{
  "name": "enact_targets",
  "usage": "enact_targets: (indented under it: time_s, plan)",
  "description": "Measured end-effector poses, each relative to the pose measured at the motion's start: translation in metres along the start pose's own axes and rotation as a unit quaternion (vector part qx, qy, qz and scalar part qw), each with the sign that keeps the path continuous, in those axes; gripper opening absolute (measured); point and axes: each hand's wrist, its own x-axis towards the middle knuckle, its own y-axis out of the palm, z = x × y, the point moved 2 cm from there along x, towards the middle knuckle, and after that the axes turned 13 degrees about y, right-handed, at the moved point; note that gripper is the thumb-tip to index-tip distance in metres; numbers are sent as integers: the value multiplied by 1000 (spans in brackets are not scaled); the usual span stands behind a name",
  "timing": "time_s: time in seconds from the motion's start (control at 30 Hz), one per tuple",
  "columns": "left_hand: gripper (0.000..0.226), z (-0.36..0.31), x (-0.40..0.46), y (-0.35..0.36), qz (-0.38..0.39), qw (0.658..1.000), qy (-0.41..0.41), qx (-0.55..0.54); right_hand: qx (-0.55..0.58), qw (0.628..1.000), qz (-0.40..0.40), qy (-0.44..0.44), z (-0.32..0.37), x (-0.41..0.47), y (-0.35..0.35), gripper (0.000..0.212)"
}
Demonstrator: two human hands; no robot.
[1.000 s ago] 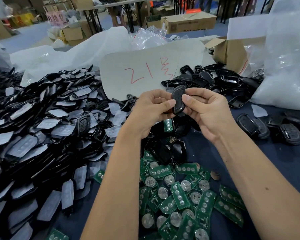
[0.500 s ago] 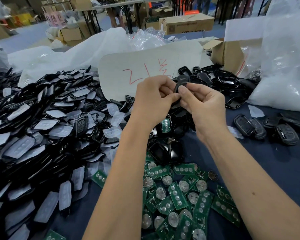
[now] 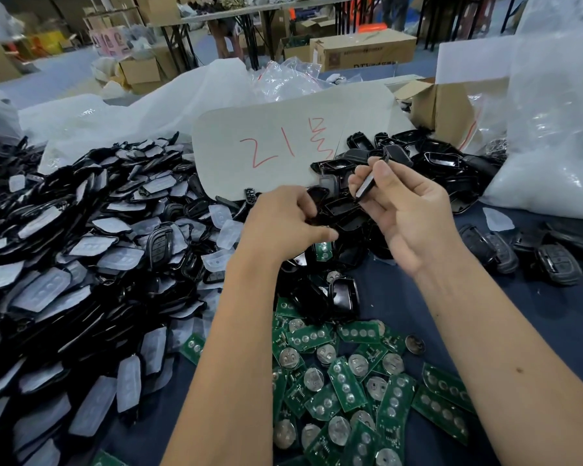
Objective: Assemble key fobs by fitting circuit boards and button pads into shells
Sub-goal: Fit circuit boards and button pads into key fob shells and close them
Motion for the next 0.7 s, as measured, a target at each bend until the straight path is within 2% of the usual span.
enact_targets:
  time_s: [0.1, 0.3, 0.47, 0.53, 0.63, 0.7]
  plan:
    - [42, 4, -1, 7, 39, 998, -43, 31, 20, 1000, 14, 17, 1, 1, 1, 16]
    - [36, 2, 2, 10, 63, 997, -45, 16, -6, 998, 51, 43, 1, -2, 2, 22]
    - [28, 6, 0, 7, 40, 998, -23, -44, -18, 996, 59, 59, 3, -5, 5, 30]
    - [25, 10, -1, 6, 10, 995, -32, -91, -18, 996, 60, 68, 3, -5, 5, 35]
    - [22, 16, -3, 2, -44, 981, -56, -179, -17, 995, 66, 79, 4, -4, 3, 37]
    - [21, 20, -4, -1, -79, 960, -82, -254, -24, 993, 76, 84, 4, -4, 3, 41]
